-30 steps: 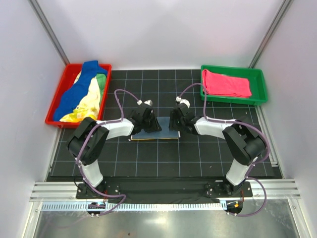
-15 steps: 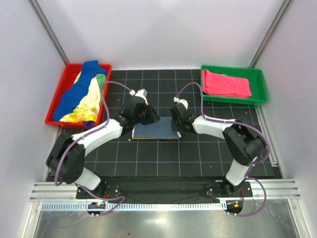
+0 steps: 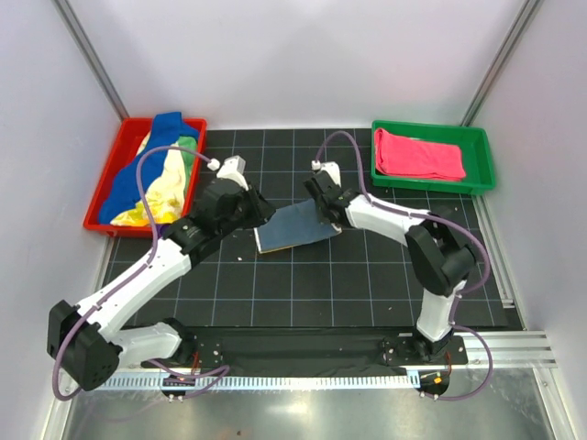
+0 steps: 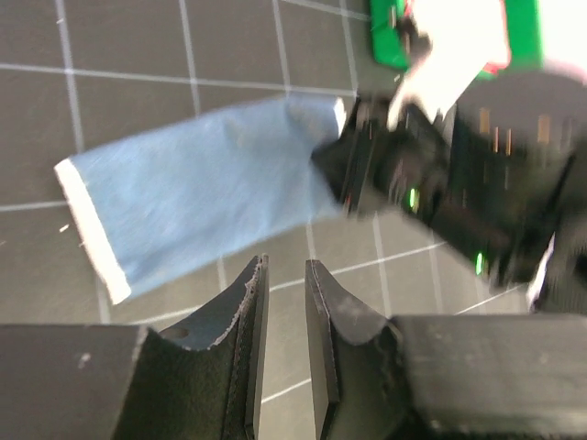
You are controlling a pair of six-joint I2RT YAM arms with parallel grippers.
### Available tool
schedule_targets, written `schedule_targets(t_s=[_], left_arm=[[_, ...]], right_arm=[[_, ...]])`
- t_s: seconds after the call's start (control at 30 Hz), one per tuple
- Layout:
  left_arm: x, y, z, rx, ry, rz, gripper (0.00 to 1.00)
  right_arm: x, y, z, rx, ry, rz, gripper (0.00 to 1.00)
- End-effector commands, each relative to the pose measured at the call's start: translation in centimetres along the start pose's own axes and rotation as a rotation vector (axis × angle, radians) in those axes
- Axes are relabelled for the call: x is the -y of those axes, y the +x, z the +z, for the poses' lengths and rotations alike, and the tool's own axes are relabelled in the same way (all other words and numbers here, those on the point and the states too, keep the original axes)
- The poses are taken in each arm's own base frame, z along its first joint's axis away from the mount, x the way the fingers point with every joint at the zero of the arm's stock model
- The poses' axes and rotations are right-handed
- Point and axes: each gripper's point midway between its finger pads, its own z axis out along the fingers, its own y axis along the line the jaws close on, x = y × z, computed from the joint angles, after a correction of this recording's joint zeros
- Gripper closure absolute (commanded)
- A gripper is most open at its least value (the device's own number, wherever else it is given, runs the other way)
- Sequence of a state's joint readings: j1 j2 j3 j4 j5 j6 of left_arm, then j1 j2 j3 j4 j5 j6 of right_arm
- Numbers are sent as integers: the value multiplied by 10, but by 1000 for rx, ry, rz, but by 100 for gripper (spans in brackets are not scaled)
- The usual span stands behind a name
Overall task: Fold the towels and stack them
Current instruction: Neatly place the folded towel into the bin
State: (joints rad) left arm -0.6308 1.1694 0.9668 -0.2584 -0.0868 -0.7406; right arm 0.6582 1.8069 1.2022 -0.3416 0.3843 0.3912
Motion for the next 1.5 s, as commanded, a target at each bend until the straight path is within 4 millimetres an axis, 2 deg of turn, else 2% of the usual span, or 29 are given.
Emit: schedule_targets(t_s=[0.0, 0.03, 0.07, 0.2, 0.33, 0.43, 0.5, 0.53, 0.57, 0.6, 0.67, 0.7, 0.8, 0.97, 1.23, 1.47], left_arm=[[-5, -7, -21, 0, -33, 57, 74], [-10, -5, -25, -8, -50, 86, 74], [-14, -5, -29, -11, -67, 105, 74], [-48, 4, -47, -33, -198, 173, 73], [-46, 15, -49, -62, -169, 144, 74], [-48, 14, -57, -77, -184, 153, 74], [-39, 16, -62, -116, -146, 174, 74], [-43, 19, -67, -148, -170, 192, 74], [-38, 8, -72, -140, -170, 211, 73], [-41, 5, -74, -144, -188, 258, 73], [-44, -4, -80, -141, -223, 304, 71], [-49, -10, -80, -126, -251, 334, 71], [-59, -17, -80, -111, -301, 392, 70], [-80, -10, -78, -131, -322, 370, 71], [-81, -3, -71, -164, -312, 375, 71], [-84, -1, -69, -175, -325, 376, 71]], right_arm=[[31, -53, 7, 81, 181, -105, 94], [39, -60, 11, 80, 208, -112, 95], [47, -57, 23, 53, 244, -131, 96], [67, -99, 40, 82, 336, -171, 97], [101, -128, 51, 69, 421, -203, 98], [119, -151, 55, 84, 441, -201, 98], [125, -168, 56, 102, 447, -193, 98], [129, -173, 55, 104, 451, -191, 98], [137, -177, 54, 102, 461, -198, 98], [141, -189, 50, 124, 469, -187, 98], [154, -195, 50, 115, 482, -176, 98], [155, -209, 43, 144, 482, -162, 98], [163, -228, 30, 177, 498, -161, 98], [185, -246, 16, 202, 543, -146, 98], [210, -259, 3, 225, 578, -121, 98], [227, -271, -19, 254, 597, -101, 98]])
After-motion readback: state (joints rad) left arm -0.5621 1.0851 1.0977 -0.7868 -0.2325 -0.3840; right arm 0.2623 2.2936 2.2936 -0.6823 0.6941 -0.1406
